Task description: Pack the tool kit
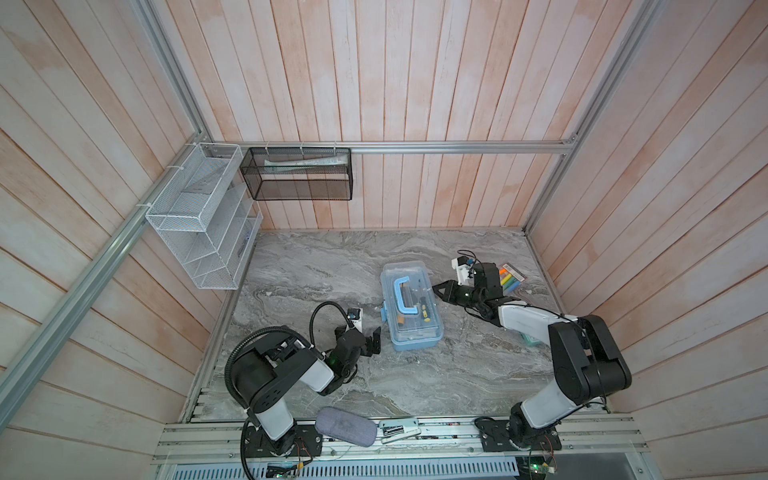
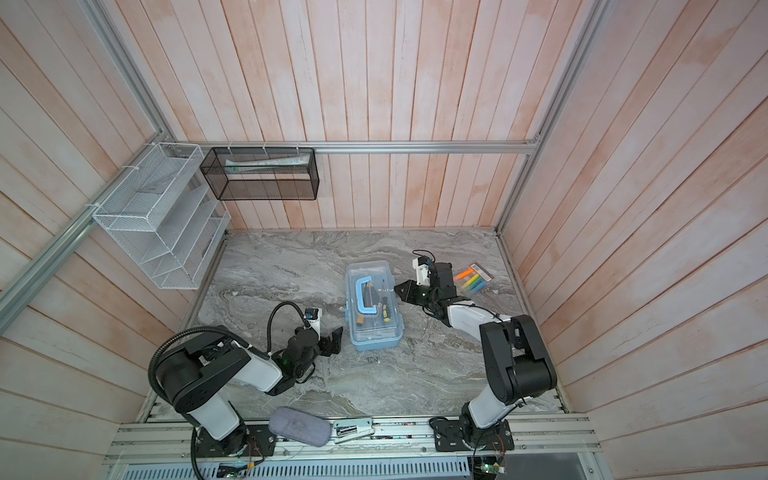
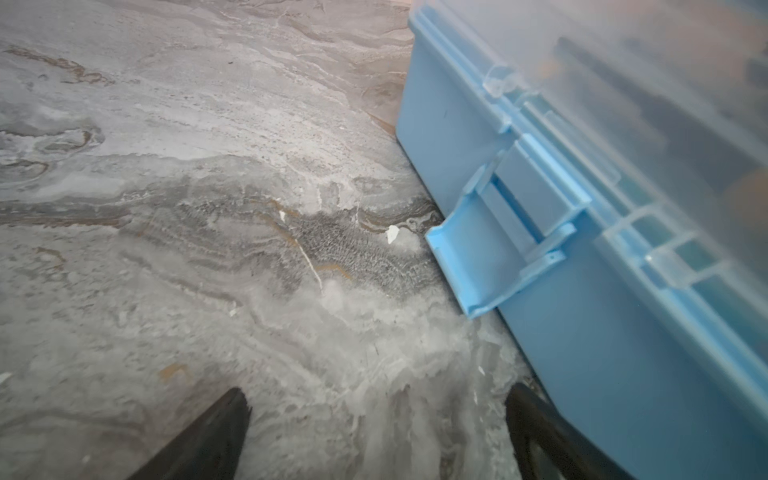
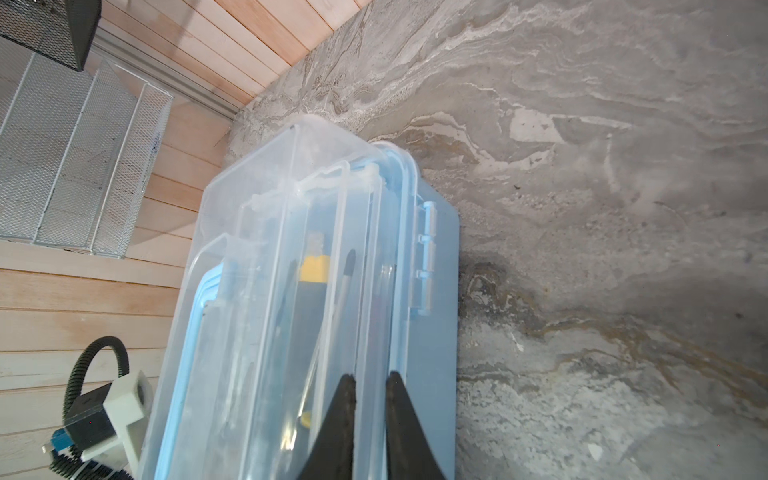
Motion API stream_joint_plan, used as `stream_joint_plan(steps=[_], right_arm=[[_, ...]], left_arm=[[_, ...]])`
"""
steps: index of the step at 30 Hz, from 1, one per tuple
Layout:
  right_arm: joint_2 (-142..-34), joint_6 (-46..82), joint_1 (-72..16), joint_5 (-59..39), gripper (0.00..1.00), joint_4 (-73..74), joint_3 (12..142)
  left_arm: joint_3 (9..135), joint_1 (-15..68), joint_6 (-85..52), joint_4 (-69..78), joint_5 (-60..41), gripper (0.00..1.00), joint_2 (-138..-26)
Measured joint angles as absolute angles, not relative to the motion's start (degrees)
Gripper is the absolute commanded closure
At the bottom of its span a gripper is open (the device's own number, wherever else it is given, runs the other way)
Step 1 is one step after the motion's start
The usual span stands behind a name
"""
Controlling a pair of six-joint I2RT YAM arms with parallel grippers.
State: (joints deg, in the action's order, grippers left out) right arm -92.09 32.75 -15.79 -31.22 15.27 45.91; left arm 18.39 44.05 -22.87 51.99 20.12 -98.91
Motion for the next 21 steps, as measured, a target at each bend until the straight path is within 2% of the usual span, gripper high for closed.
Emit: stream_joint_plan(steps=[11,21], right_arm=[[-92.60,32.75,-15.25,-32.51,0.85,15.53,45.93],[-93.54,32.75,-14.83,-33.30,0.85,15.97,46.26]], left_arm=[[22.33,44.49,-19.84,58.74,18.26,0.03,-105.95],[27.66,44.60,-19.03,54.85,24.38,0.04,-109.06]])
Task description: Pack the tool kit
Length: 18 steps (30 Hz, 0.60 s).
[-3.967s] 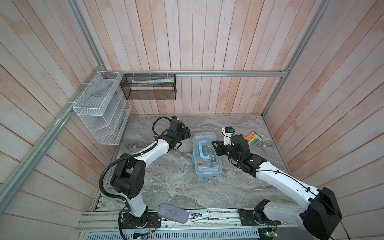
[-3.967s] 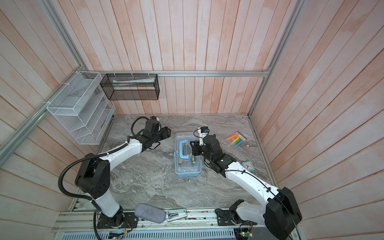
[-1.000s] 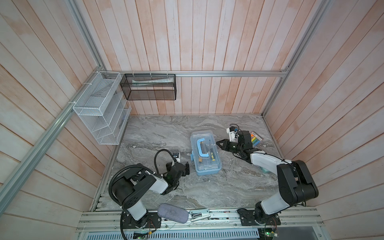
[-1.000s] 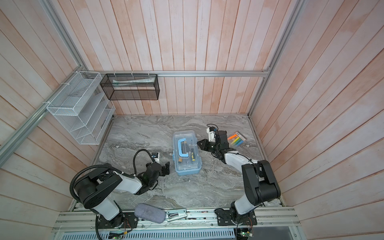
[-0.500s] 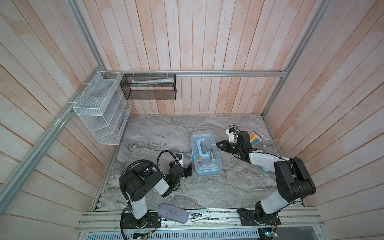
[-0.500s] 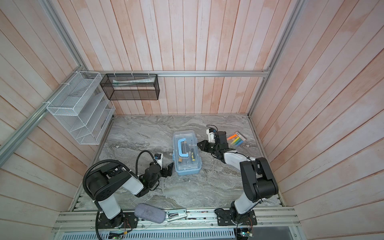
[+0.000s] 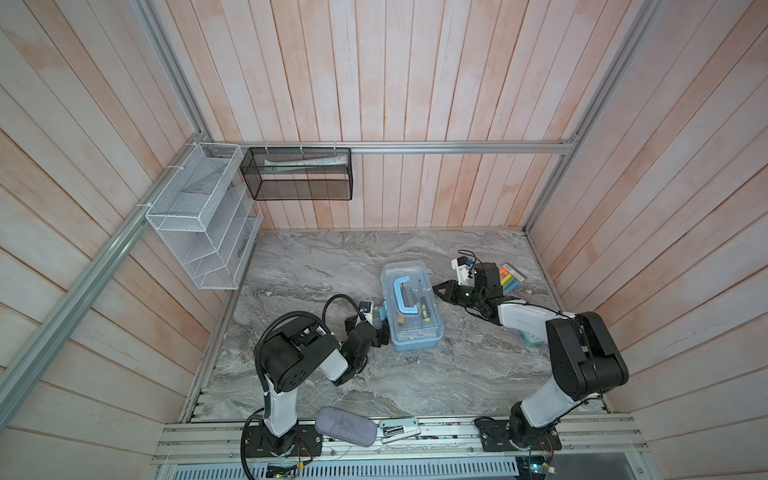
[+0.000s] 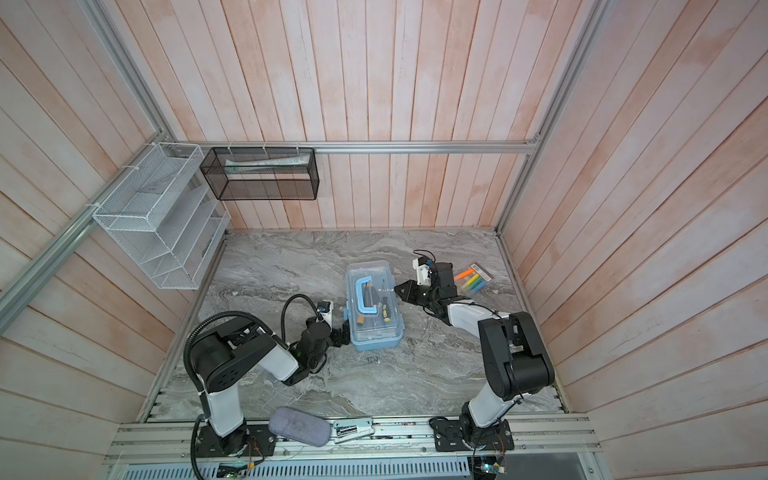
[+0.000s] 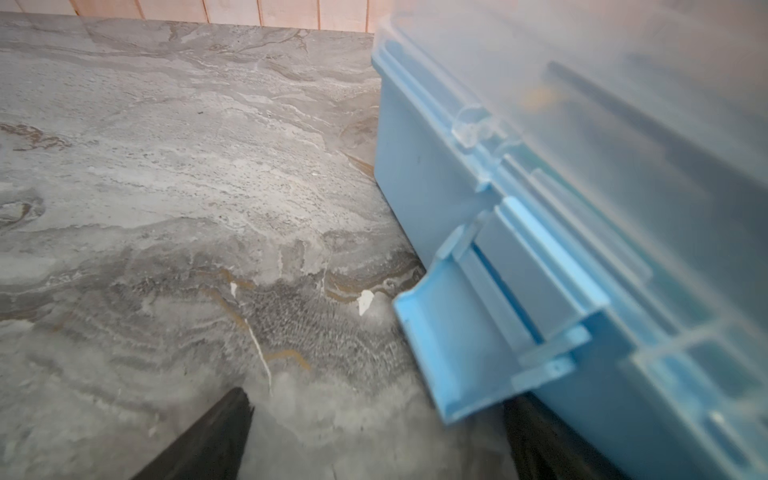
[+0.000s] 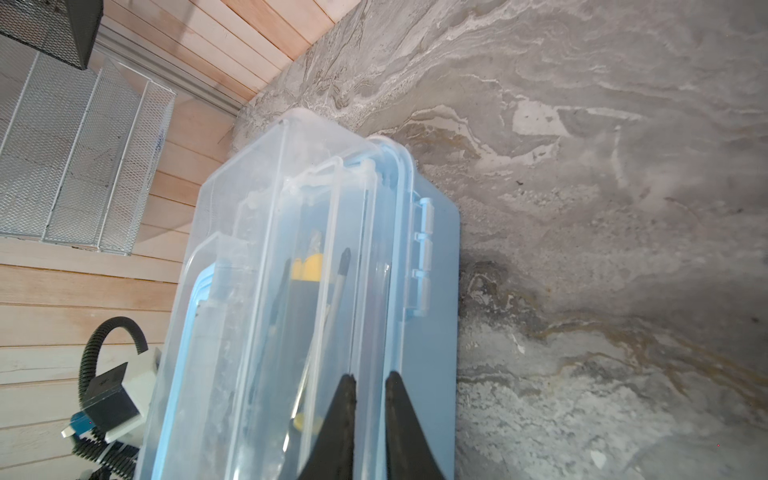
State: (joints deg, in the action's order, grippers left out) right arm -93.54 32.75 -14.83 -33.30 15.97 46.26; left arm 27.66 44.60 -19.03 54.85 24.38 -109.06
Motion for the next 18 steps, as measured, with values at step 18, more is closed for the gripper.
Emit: stream_joint_plan(steps=[18], right_arm=[[-93.43,32.95,-14.70,-33.36,0.86,16.27,46.26]], left_arm=[[27.09,42.74,-19.51,51.68,26.59,0.04,-104.73]])
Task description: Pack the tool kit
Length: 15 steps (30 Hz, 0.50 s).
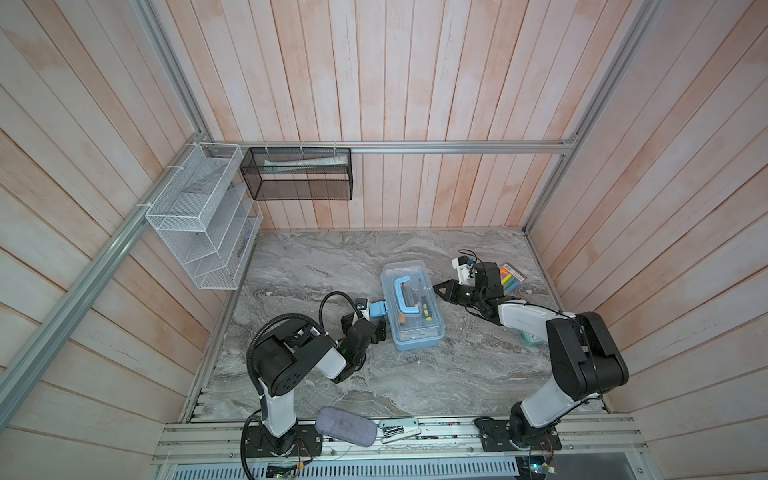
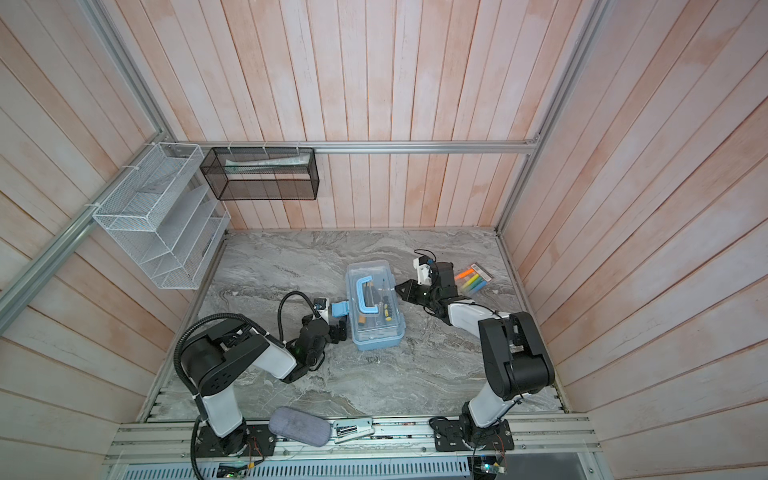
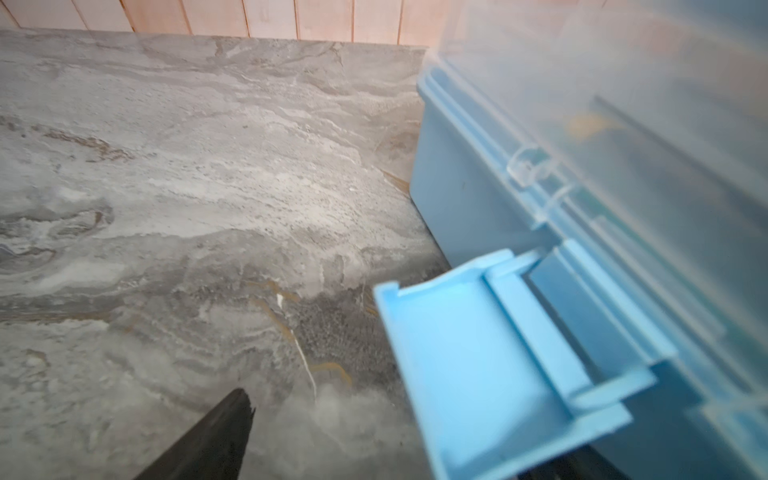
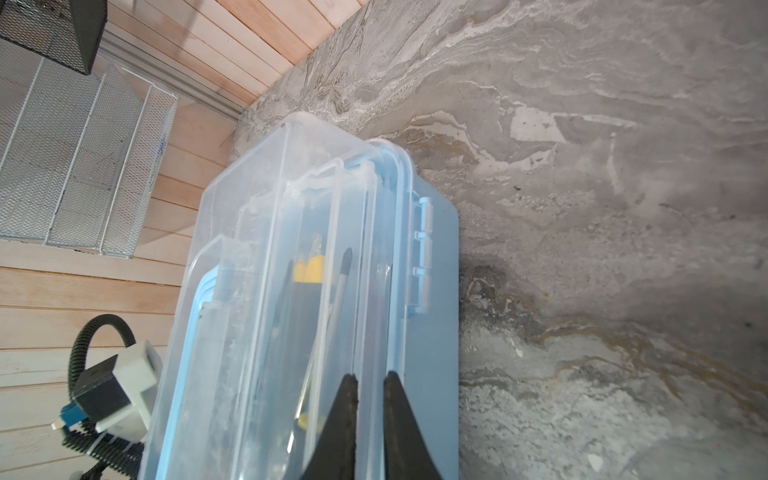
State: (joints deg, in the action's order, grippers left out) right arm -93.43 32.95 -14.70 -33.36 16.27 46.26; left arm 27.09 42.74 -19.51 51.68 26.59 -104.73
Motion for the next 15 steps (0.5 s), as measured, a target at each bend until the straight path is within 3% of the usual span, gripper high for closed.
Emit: stream_joint_plan(steps=[15], right_arm=[[-91.35,33.08,-14.81,-33.36,0.87,16.29,46.26]], left_arm=[[27.97,40.80,-20.80,51.75,22.85,0.05,-101.73]])
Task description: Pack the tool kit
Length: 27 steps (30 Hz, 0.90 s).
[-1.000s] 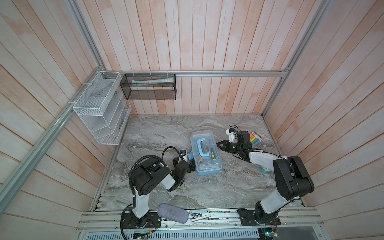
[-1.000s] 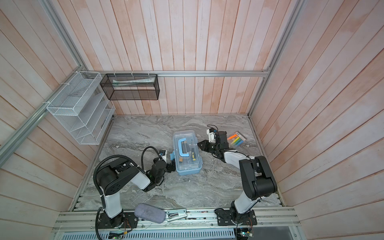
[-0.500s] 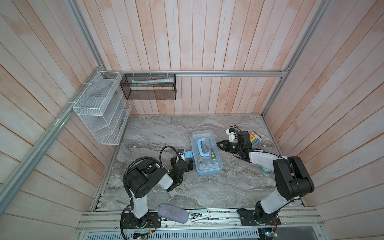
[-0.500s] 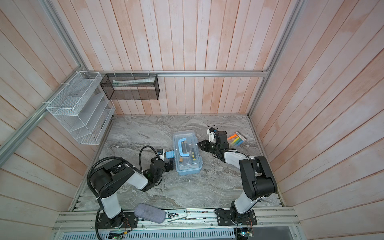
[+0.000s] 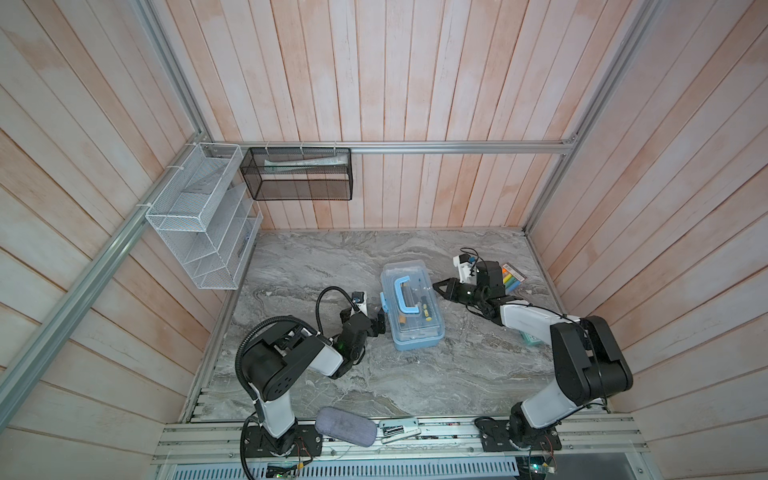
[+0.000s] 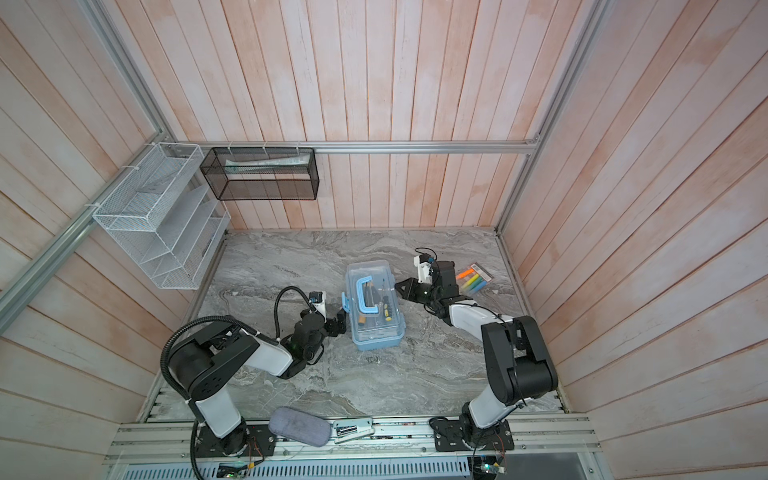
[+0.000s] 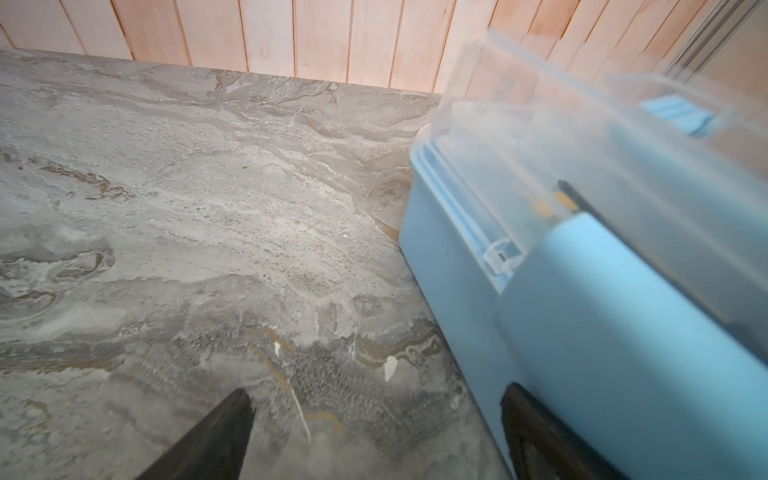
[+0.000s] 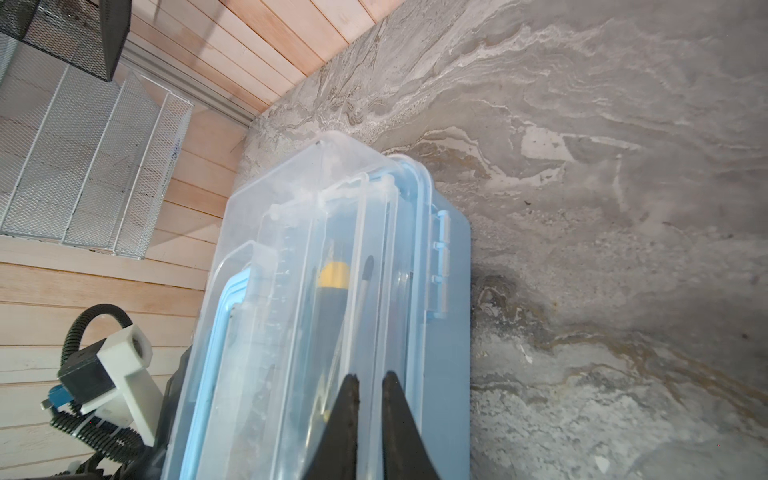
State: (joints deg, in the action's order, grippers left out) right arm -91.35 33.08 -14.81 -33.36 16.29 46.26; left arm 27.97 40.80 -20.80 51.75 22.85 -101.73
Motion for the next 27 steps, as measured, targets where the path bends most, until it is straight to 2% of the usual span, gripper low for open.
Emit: stream_joint_plan(steps=[10,18,27], right_arm=[[-91.26,34.28,-14.96,-33.30,0.87,16.32,46.26],[-91.26,34.50,-15.38,-33.26,0.87,16.75,46.22],[-91.26,34.50,-15.55,-33.12,0.87,17.17,45.87]], left_arm=[[27.97,38.48,-27.11,49.91,17.85,0.08,-98.28],[27.18,34.83,-36.45,51.79,8.03,0.13,-97.82],[26.46,32.84,-44.75,57.30,-2.02,0.22,-97.49]])
